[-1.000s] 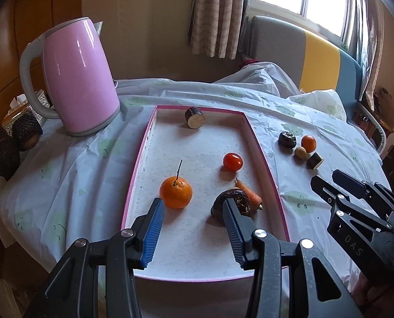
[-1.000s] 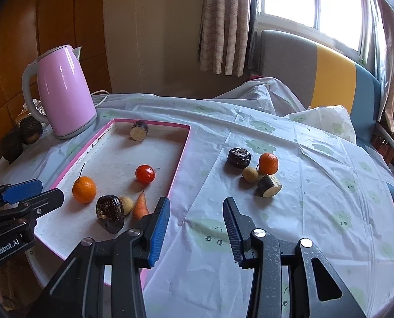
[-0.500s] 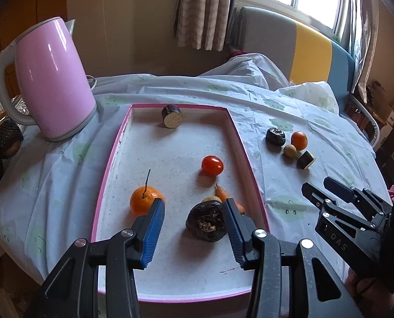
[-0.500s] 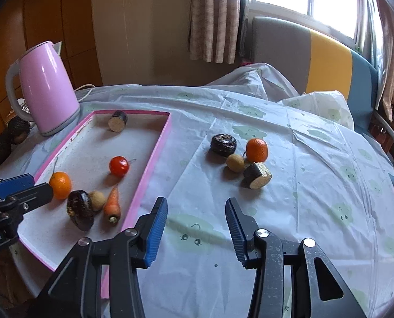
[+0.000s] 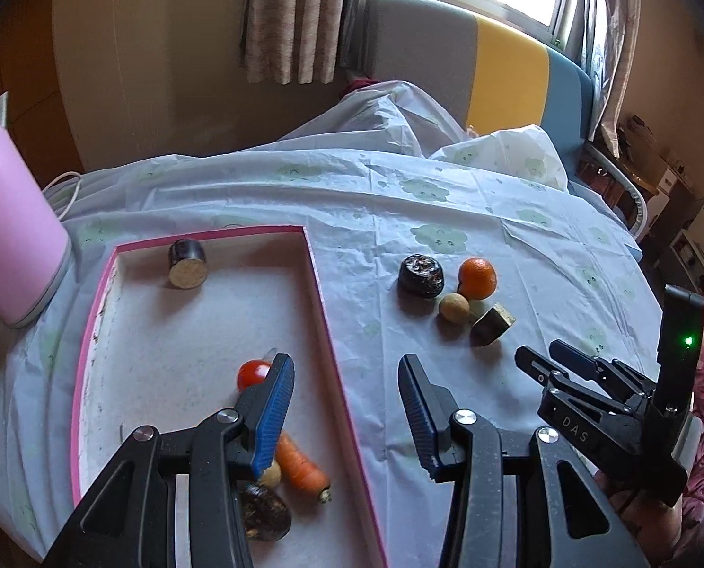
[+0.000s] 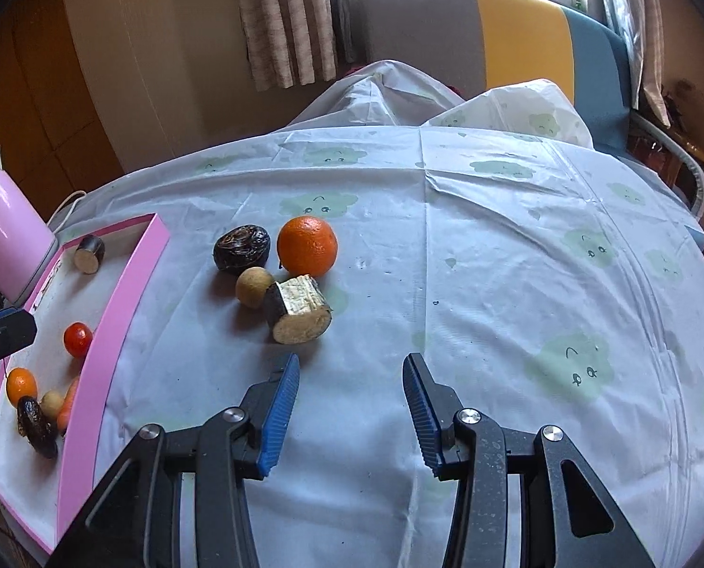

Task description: Organize fruits

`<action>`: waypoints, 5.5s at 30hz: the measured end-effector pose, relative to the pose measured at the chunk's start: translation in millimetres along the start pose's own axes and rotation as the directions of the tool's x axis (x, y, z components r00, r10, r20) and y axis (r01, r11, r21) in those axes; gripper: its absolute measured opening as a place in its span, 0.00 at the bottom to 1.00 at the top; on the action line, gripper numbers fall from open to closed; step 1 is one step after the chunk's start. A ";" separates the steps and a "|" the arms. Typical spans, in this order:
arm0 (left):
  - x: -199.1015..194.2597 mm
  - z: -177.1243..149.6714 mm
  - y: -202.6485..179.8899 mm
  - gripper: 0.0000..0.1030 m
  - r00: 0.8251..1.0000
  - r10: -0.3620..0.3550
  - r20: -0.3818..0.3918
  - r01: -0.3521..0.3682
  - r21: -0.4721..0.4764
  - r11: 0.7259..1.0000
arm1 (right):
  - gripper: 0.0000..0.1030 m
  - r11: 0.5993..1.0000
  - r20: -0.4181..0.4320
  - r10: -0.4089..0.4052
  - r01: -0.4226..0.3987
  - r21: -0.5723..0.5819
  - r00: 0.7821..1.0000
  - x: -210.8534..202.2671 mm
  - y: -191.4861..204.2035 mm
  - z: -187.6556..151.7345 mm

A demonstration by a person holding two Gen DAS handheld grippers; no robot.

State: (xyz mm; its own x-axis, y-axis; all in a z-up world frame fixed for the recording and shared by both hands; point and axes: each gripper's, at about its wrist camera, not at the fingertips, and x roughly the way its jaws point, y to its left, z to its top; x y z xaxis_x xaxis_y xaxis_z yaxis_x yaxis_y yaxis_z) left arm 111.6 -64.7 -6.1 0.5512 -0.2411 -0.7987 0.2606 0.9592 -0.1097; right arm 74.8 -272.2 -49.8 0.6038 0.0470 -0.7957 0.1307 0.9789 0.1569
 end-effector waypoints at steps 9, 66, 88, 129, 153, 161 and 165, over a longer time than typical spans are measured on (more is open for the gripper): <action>32.8 19.4 -20.3 0.45 0.999 -0.022 -0.039 0.023 0.025 0.999 | 0.51 0.991 0.001 0.133 -0.133 0.008 0.991 8.2 1.6 12.7; -11.3 12.7 -19.0 0.40 0.995 0.018 0.098 -0.022 0.040 0.999 | 0.34 0.994 -0.026 0.109 -0.109 -0.017 0.994 20.2 3.8 2.2; -94.8 -38.9 44.1 0.40 0.969 0.115 0.221 -0.106 -0.053 0.993 | 0.34 0.999 -0.005 -0.002 0.002 -0.041 1.000 8.7 16.3 -19.8; -43.7 -100.5 106.4 0.43 0.979 0.202 0.003 -0.199 -0.175 0.964 | 0.34 0.998 0.015 -0.019 0.020 -0.068 1.000 7.7 19.4 -23.5; -81.0 -98.2 102.4 0.43 0.969 0.232 0.090 -0.214 -0.176 0.961 | 0.32 0.996 0.007 0.001 0.000 -0.093 1.000 -0.7 33.7 -28.0; -81.8 -98.5 102.8 0.43 0.969 0.230 0.092 -0.211 -0.178 0.961 | 0.32 0.989 -0.013 0.080 -0.081 -0.125 0.997 -9.9 60.1 -35.5; -82.1 -98.5 103.1 0.43 0.969 0.231 0.093 -0.211 -0.182 0.960 | 0.32 0.978 -0.009 0.137 -0.137 -0.156 0.991 -18.8 80.9 -32.2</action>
State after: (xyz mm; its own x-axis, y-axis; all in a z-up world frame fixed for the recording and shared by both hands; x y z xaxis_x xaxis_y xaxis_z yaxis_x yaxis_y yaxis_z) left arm 15.1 68.5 -10.1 0.6680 -0.0260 -0.7437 -0.0101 0.9990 -0.0440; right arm 48.7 -187.4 -41.0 0.6089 0.1824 -0.7720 -0.0776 0.9822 0.1709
